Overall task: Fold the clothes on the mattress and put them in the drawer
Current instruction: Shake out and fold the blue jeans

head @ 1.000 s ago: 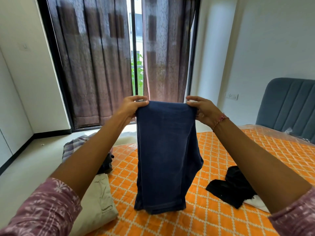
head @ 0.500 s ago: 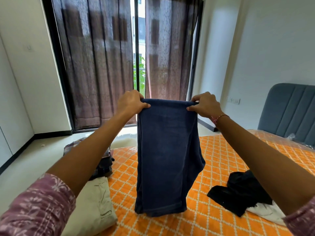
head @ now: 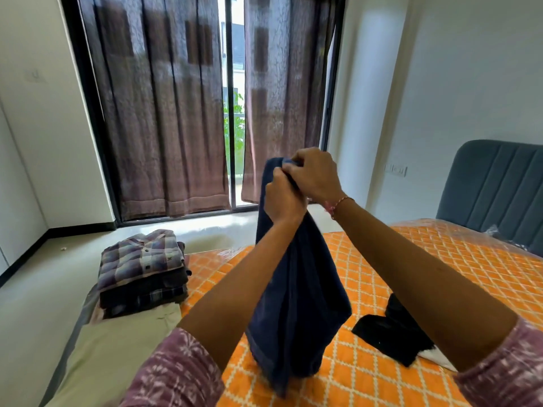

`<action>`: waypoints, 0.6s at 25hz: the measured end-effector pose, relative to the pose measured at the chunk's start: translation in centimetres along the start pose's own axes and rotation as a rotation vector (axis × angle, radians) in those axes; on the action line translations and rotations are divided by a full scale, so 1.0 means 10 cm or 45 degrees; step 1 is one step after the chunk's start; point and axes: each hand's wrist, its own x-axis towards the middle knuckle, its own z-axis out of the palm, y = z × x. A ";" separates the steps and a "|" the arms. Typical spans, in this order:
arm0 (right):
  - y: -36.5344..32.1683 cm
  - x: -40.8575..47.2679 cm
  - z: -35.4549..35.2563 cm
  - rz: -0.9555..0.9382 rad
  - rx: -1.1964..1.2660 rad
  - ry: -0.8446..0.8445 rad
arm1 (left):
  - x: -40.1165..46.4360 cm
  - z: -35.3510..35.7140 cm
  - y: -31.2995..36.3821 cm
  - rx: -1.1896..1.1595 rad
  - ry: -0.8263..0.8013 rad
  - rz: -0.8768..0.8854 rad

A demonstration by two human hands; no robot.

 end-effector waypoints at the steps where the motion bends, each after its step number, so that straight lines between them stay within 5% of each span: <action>1: 0.04 0.03 -0.07 -0.045 0.105 -0.034 | 0.08 -0.04 -0.03 -0.050 0.000 -0.016; 3: 0.25 0.13 -0.27 -0.092 0.157 -0.163 | 0.18 -0.15 -0.11 -0.375 -0.154 -0.174; 7: 0.77 0.13 -0.45 -0.043 -0.476 -0.564 | 0.20 -0.45 -0.26 -0.813 -0.499 -0.395; 13: 1.06 -0.09 -0.51 0.294 0.121 -0.830 | 0.28 -0.74 -0.44 -0.690 -0.697 -0.453; 15: 1.09 -0.06 -0.44 0.326 0.079 -0.768 | 0.43 -0.87 -0.44 -0.152 -0.870 -0.323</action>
